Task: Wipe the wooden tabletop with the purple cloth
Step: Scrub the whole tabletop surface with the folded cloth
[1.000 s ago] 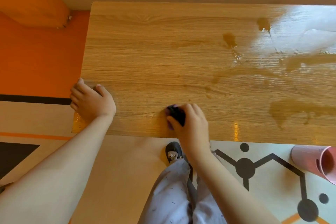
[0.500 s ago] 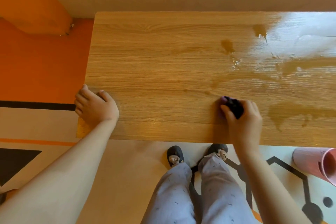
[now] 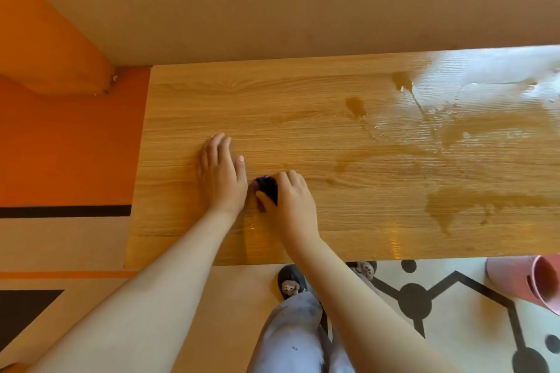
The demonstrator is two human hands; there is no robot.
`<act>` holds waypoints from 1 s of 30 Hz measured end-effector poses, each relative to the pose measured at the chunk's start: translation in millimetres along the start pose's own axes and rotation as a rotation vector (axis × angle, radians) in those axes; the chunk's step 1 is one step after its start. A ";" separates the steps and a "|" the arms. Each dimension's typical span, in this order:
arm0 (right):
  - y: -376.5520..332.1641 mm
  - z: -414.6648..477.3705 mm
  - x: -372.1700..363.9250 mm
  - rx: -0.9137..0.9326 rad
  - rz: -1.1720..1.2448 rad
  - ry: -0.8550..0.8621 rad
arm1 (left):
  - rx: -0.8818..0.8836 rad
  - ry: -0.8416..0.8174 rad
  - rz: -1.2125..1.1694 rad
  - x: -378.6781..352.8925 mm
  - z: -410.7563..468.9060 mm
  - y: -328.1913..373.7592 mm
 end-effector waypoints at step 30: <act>42.0 61.5 24.1 -0.142 0.040 0.106 | -0.004 0.016 -0.029 -9.4 0.0 -0.6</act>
Point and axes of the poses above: each hand's wrist, its own z-axis towards the middle knuckle, its own x-axis out of the back of the hand, y = z × x, the point moved 5 cm from there along z, towards the middle knuckle, and after that the axes turned 6 degrees about -z, right-handed, at the moved point
